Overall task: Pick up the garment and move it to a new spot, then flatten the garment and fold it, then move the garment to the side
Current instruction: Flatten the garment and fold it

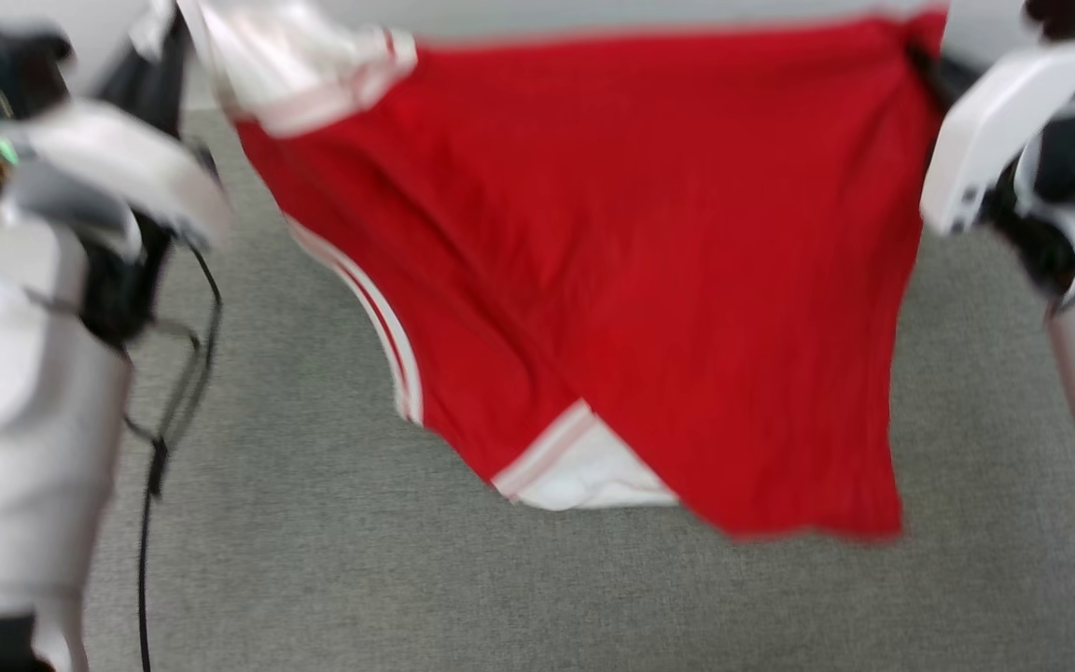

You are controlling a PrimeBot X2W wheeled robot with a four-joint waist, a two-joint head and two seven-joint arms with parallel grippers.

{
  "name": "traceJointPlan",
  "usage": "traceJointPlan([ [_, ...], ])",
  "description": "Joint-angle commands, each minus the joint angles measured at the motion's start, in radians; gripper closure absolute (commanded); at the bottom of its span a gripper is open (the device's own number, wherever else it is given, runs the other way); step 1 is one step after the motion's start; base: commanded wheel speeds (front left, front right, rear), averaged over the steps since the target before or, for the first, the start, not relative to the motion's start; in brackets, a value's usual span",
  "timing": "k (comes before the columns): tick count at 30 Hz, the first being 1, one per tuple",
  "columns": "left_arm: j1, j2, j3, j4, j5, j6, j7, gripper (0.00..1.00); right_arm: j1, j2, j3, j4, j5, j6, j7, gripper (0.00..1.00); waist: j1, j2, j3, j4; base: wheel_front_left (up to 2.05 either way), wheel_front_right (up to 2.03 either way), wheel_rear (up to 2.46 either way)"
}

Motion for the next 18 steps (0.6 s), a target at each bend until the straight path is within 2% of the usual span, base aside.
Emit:
traceJointPlan([
  [1, -0.055, 0.012, 0.000, 0.026, 0.005, -0.001, 0.008, 1.00, -0.045, 0.012, -0.013, 0.016, -0.017, 0.000, -0.018, 1.00, 0.0000, -0.0001, 0.024, -0.020, 0.00, 0.00, 0.00],
  [5, -0.237, 0.025, 0.004, 0.113, 0.012, -0.004, 0.028, 1.00, -0.188, 0.028, -0.059, 0.061, -0.064, -0.001, -0.071, 1.00, 0.0000, -0.0001, 0.076, -0.038, 0.00, 0.00, 0.00],
  [6, -0.373, 0.040, 0.009, 0.161, 0.026, 0.008, 0.035, 1.00, -0.298, 0.036, -0.097, 0.089, -0.097, -0.001, -0.107, 1.00, 0.0000, -0.0001, 0.119, -0.044, 0.00, 0.00, 0.00],
  [8, -0.463, 0.052, 0.012, 0.181, 0.039, 0.018, 0.034, 1.00, -0.371, 0.039, -0.118, 0.103, -0.111, -0.001, -0.128, 1.00, 0.0000, -0.0001, 0.151, -0.044, 0.00, 0.00, 0.00],
  [18, -0.803, 0.100, -0.008, 0.232, 0.093, 0.020, 0.044, 1.00, -0.663, 0.041, -0.191, 0.136, -0.185, -0.001, -0.192, 1.00, 0.0000, -0.0001, 0.314, -0.022, 0.00, 0.00, 0.00],
])
